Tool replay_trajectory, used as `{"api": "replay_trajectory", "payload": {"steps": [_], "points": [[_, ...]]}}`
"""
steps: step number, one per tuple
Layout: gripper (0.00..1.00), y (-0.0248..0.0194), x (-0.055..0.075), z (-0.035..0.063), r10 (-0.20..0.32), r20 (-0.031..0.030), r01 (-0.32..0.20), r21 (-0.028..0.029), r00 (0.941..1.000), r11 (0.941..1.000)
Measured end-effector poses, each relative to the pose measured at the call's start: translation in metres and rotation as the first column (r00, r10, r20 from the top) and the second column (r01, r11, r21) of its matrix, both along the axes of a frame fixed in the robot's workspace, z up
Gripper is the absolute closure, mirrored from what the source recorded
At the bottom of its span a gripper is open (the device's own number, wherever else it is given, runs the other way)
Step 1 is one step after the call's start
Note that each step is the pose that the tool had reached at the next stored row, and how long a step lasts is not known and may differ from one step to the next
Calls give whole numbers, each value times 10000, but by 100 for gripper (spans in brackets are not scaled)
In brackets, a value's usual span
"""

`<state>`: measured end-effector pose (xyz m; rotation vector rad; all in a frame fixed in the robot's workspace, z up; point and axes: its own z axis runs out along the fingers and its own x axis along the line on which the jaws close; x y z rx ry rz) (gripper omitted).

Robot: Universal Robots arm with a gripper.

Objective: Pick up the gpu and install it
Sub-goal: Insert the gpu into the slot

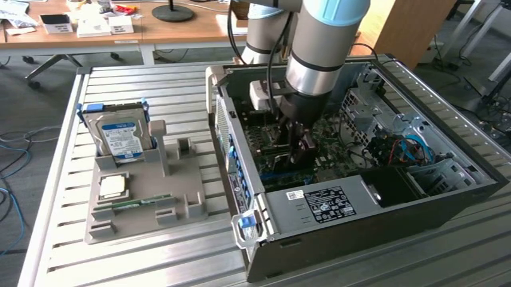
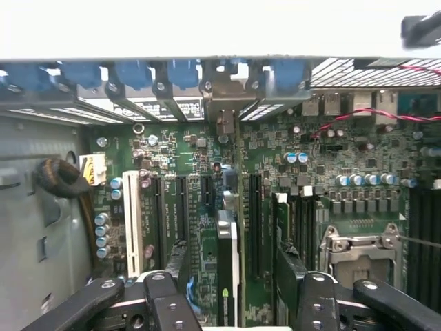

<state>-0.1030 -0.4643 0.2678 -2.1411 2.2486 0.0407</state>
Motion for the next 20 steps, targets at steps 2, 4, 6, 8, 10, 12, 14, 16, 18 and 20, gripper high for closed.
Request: {"api": "replay_trajectory", "payload": {"steps": [2,4,6,8,10,12,14,16,18,20], "points": [[37,0,0,54,0,0,0,-3,10000,10000],[37,0,0,103,0,0,0,-10,10000,10000],[37,0,0,152,0,0,0,-16,10000,10000],[37,0,0,190,0,0,0,-27,10000,10000],[37,1,0,197,0,2,0,-37,10000,10000],[37,0,0,198,0,1,0,-38,10000,10000],[37,0,0,198,0,0,0,-40,10000,10000],[37,0,0,199,0,0,0,-41,10000,10000],[37,0,0,198,0,1,0,-40,10000,10000],[37,0,0,199,-1,0,1,-40,10000,10000]]}}
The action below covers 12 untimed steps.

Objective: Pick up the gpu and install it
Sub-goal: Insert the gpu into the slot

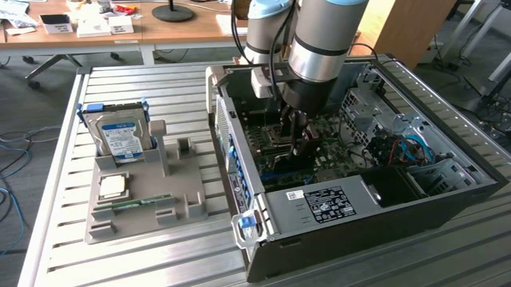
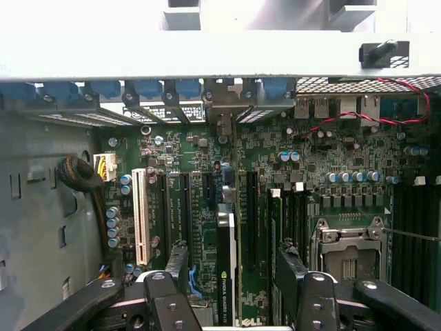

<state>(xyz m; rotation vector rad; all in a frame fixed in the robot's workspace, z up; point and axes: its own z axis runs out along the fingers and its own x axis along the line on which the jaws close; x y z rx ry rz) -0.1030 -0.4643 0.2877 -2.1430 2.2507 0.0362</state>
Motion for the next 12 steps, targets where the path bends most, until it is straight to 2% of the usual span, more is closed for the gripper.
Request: {"api": "replay_trajectory", "payload": {"steps": [12], "points": [[37,0,0,219,0,0,0,15,10000,10000]]}}
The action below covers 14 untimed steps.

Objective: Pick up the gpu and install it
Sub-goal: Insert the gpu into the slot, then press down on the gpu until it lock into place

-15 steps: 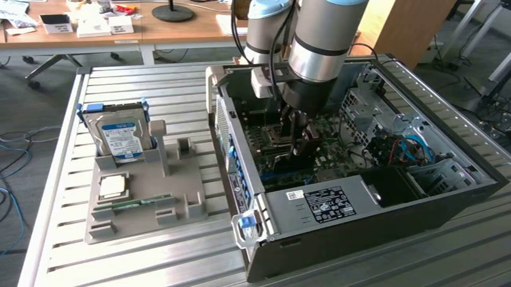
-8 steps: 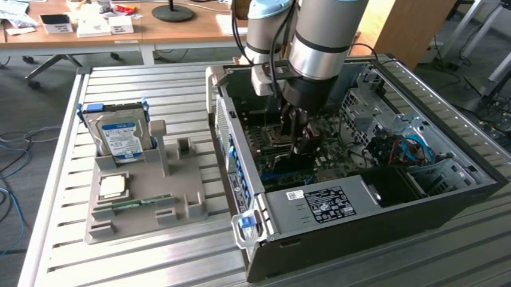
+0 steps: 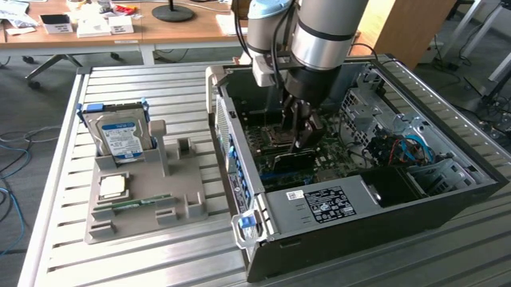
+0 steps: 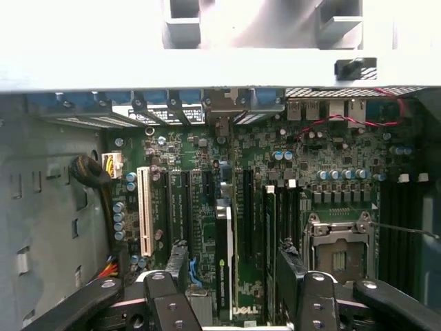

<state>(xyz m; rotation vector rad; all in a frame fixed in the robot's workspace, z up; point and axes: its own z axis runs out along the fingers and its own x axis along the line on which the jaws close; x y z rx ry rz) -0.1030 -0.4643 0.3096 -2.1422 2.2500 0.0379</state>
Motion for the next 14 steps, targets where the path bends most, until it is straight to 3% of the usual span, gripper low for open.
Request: {"api": "replay_trajectory", "payload": {"steps": [5,14], "points": [[37,0,0,79,1,1,-1,0,10000,10000],[37,0,0,81,0,0,0,0,10000,10000]]}}
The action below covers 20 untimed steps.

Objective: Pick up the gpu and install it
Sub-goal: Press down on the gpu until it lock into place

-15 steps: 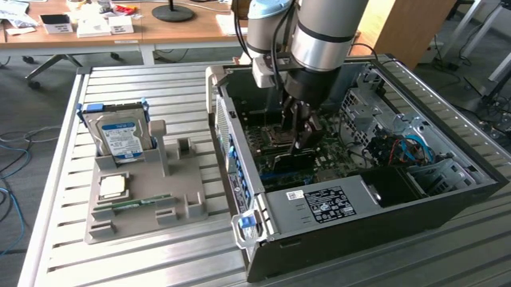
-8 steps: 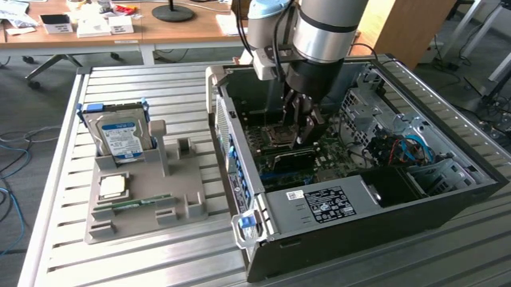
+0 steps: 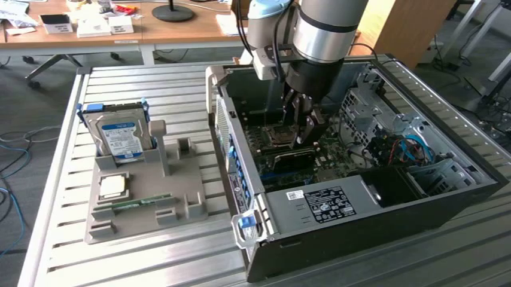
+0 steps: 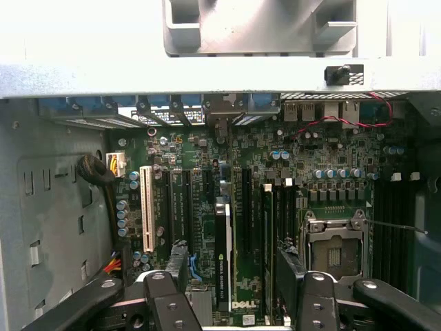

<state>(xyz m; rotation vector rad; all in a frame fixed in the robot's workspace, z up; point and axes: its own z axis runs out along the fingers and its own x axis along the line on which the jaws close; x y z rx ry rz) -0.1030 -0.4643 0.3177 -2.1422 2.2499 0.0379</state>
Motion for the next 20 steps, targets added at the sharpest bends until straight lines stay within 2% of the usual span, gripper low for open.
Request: {"api": "replay_trajectory", "payload": {"steps": [7,10,11,13,14,17,19,20], "points": [[38,0,0,0,0,0,0,0,10000,10000],[56,0,0,0,0,0,0,0,10000,10000],[56,0,0,0,0,0,0,-1,10000,10000],[68,0,0,0,0,0,0,-1,10000,10000],[68,0,0,0,0,0,0,0,10000,10000],[85,0,0,0,0,0,0,-1,10000,10000],[85,0,0,0,0,0,0,0,10000,10000],[89,0,0,0,0,0,0,0,10000,10000]]}}
